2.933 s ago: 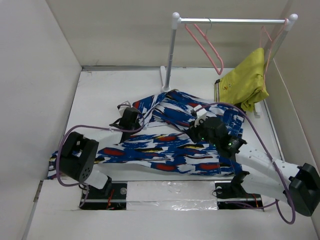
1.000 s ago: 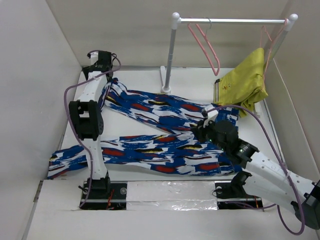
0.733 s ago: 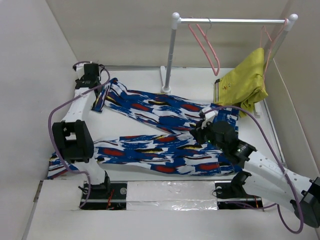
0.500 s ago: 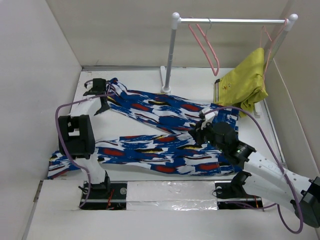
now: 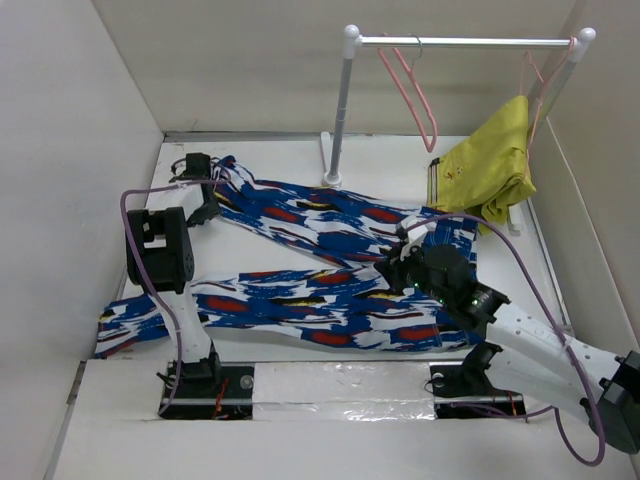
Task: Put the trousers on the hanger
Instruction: Flatten out the trousers at the center of the board.
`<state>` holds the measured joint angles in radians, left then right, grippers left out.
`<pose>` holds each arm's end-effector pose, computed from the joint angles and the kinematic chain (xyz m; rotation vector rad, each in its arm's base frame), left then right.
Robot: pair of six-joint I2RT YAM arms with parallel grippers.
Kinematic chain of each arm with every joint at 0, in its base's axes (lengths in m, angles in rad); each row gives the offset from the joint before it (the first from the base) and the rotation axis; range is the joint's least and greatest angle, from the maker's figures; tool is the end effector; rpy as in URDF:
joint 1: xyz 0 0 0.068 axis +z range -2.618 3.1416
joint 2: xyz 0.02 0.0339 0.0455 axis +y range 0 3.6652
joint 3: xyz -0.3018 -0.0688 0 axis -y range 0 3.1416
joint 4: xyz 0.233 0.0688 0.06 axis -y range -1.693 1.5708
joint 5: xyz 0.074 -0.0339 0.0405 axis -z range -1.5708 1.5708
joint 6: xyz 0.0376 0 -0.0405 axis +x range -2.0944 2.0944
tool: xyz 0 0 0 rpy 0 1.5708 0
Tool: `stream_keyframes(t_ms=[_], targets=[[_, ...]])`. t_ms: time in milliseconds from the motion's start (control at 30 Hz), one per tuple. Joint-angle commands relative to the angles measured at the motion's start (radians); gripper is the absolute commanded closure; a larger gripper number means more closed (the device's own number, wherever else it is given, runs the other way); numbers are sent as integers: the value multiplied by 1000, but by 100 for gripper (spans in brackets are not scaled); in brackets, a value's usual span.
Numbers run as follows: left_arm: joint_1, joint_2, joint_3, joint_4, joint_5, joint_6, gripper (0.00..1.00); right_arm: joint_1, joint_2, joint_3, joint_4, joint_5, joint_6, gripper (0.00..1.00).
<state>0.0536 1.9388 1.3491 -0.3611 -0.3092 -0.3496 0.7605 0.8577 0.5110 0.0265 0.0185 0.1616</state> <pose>0.4182 0.0339 0.2260 -0.6163 2.3987 0.2644 0.1222 0.1153 0.2839 -0.5592 1.8551 0.6062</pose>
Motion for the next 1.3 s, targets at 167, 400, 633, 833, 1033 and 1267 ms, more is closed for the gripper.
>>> stream_keyframes(t_ms=[167,400,633,833,1033,1267], targets=[[0,100,108,-15,-62,24,68,5,15,24,59,-11,-10,88],[-9,92,137,-28,-154,21,100,5,6,21,47,-11,-10,88],[-139,-250,134,-104,-214,41,100,5,-20,20,38,-11,-7,88],[-210,-530,183,-243,-177,38,100,5,-37,23,39,-11,-7,88],[-201,-675,255,-294,-79,37,100,5,-68,34,41,-2,1,88],[-117,-557,284,-231,-30,34,100,5,-40,63,39,18,-2,88]])
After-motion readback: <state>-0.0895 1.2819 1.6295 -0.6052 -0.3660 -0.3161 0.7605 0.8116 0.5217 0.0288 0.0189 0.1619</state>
